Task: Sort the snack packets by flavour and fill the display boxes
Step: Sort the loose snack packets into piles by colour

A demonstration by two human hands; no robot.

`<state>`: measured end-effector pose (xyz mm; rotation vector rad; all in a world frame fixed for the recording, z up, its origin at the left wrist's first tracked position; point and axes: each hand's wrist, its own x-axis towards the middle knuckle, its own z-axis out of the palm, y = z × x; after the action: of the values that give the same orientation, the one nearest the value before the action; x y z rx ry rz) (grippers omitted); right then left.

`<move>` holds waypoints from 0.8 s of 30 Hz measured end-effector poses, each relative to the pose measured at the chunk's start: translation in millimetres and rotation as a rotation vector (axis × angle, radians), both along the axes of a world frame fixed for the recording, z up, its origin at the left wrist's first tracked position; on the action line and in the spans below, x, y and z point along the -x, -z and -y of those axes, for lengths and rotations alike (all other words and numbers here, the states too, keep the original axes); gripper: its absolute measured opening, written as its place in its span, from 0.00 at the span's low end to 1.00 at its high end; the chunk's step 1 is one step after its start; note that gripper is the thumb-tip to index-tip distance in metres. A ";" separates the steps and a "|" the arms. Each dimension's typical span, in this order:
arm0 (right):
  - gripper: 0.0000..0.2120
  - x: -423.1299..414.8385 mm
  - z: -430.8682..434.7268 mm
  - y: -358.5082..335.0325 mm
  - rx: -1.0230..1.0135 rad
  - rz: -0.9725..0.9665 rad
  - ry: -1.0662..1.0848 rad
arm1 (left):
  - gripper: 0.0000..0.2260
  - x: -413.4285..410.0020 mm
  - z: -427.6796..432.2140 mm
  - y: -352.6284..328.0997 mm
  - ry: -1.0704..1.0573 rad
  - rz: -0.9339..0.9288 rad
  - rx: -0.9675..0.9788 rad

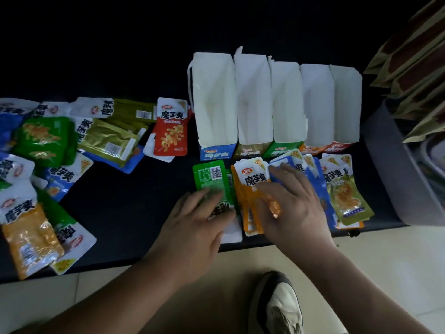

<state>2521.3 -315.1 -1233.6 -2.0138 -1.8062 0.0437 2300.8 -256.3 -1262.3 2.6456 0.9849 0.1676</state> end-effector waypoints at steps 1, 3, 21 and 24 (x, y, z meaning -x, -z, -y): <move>0.12 8.0 -1.7 0.6 0.002 -0.012 -0.047 | 0.19 -1.0 1.6 2.5 0.015 -0.044 0.006; 0.12 19.4 -3.9 4.6 0.042 -0.016 -0.095 | 0.20 -2.7 2.1 2.9 0.022 -0.095 0.029; 0.14 85.5 -40.9 5.2 0.125 -0.103 -0.229 | 0.25 88.5 -10.2 -21.0 -0.284 0.116 0.147; 0.15 112.1 -54.7 4.9 0.171 -0.083 -0.264 | 0.23 114.1 -8.3 -14.8 -0.322 0.032 0.127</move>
<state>2409.3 -260.4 -1238.5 -1.8377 -2.0629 0.3660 2186.7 -248.0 -1247.5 2.3494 1.3576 0.2099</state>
